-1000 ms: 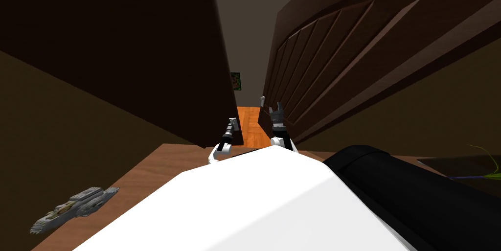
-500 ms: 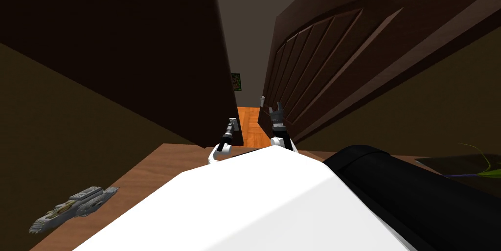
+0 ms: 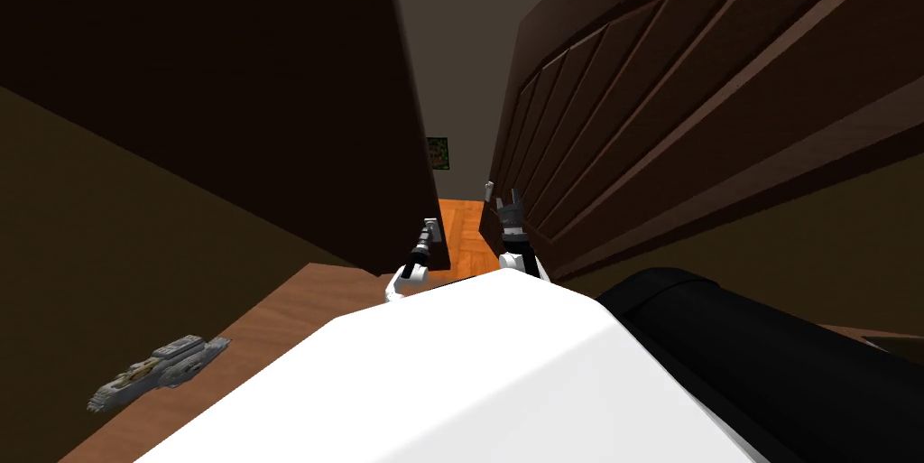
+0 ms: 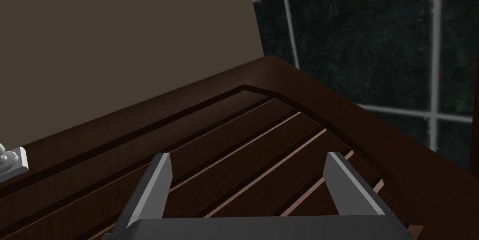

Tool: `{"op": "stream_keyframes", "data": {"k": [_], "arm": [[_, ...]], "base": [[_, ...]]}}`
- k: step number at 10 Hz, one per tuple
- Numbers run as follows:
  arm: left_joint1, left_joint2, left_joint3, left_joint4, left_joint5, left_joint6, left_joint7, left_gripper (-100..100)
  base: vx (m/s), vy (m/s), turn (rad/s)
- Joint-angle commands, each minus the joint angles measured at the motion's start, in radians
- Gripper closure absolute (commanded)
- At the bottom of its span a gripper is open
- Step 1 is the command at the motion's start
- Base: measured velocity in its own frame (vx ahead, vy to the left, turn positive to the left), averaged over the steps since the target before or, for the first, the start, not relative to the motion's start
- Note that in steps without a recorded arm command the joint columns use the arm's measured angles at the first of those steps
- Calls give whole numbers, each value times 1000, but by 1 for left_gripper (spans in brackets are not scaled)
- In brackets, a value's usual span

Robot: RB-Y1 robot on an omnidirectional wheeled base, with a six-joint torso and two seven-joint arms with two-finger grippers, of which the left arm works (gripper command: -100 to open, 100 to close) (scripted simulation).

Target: Push the door open

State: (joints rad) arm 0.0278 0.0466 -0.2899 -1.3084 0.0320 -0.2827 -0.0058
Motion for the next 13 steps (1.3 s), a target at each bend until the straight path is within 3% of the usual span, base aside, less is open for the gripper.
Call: {"op": "stream_keyframes", "data": {"k": [1, 8, 9, 13], "arm": [[-10, 12, 14, 0, 12, -3, -12, 100], [-58, 12, 22, 56, 60, -12, -70, 100], [-45, 18, 16, 39, 57, -9, -61, -100], [-31, 16, 9, 18, 61, -3, -60, -100]], "base": [[169, -106, 139], [163, -99, 228], [-40, -77, 119], [-210, -4, 15]]}}
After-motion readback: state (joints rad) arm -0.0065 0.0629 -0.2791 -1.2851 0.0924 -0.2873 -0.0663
